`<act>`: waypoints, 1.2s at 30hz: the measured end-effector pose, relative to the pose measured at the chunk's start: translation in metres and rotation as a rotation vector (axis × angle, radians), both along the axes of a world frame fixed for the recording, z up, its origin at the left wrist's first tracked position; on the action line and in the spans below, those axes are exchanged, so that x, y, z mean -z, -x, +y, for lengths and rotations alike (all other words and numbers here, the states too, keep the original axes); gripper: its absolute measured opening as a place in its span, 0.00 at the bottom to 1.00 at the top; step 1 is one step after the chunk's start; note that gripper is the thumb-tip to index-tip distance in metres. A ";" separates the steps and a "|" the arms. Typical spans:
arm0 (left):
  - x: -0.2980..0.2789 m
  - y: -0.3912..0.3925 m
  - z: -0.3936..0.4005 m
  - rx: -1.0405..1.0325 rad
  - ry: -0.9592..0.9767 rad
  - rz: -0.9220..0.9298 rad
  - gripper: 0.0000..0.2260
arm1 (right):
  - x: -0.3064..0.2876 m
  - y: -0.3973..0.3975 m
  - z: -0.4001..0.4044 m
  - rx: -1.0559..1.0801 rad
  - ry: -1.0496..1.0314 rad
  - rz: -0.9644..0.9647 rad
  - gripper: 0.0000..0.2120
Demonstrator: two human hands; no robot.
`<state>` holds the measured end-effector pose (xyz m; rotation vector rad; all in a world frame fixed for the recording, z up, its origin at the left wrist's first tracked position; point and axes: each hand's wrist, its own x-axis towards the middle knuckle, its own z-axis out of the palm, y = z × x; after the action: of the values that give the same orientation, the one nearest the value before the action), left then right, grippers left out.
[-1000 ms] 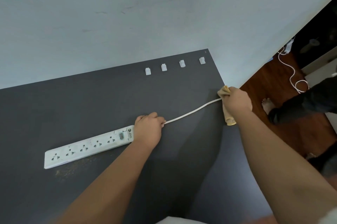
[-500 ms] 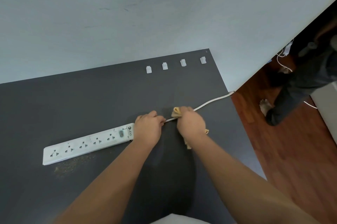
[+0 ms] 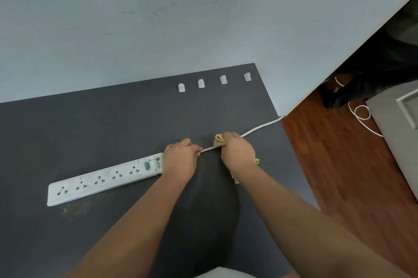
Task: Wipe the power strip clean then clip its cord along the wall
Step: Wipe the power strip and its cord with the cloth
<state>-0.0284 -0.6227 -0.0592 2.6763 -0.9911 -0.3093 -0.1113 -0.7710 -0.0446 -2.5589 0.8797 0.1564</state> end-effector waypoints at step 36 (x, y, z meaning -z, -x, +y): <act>-0.030 -0.008 0.139 -0.204 -0.030 -0.034 0.27 | -0.008 -0.022 0.075 -0.040 -0.127 0.002 0.07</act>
<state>-0.0201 -0.4840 -0.0288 2.7888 -0.7193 -0.2387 -0.0889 -0.6958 -0.0361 -2.4593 0.7932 0.2196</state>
